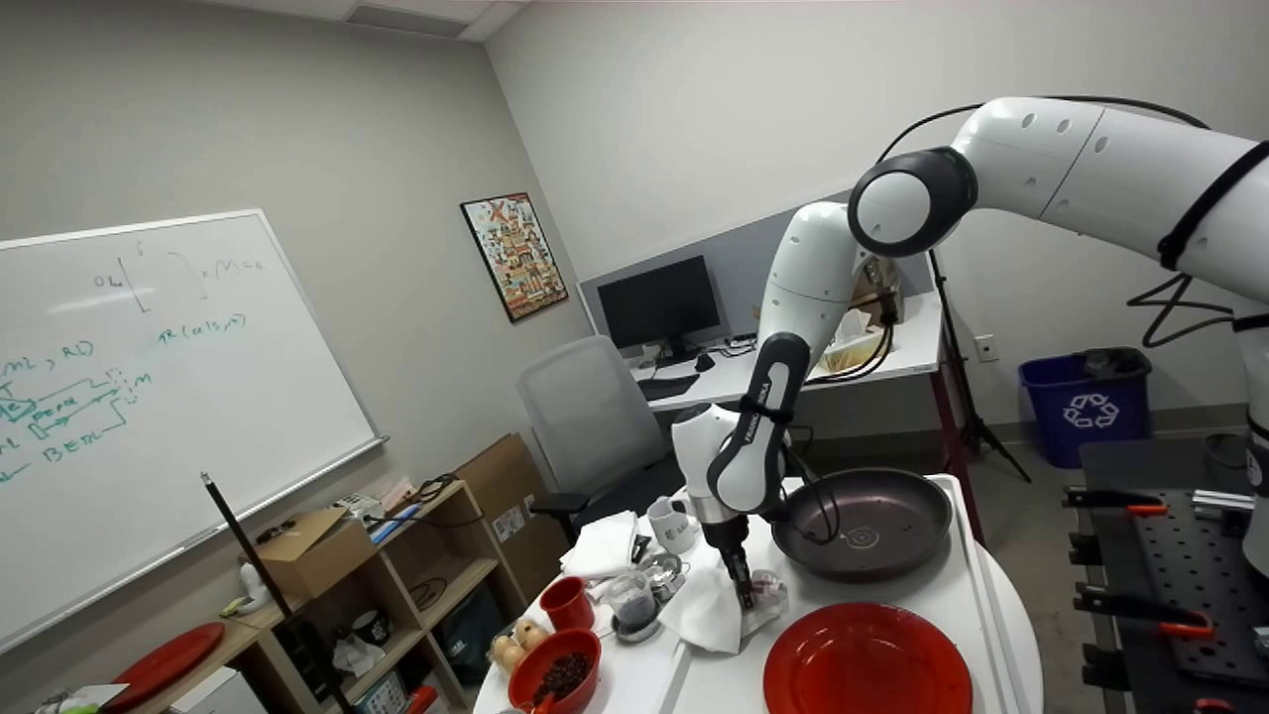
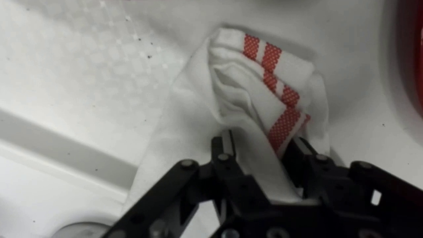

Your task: Use the cloth to wipe the brown plate

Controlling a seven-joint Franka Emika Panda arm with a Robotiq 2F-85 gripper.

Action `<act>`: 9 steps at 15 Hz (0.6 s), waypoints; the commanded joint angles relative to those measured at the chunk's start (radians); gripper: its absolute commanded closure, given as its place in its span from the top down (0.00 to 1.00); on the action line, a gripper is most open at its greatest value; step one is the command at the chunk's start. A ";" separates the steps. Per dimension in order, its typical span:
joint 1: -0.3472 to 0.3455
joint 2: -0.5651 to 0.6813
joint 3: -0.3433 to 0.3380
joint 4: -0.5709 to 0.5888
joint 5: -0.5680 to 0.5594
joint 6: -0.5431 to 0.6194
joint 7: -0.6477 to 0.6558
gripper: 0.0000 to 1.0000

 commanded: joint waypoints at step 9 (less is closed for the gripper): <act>-0.030 -0.190 0.081 -0.245 0.012 0.165 -0.095 1.00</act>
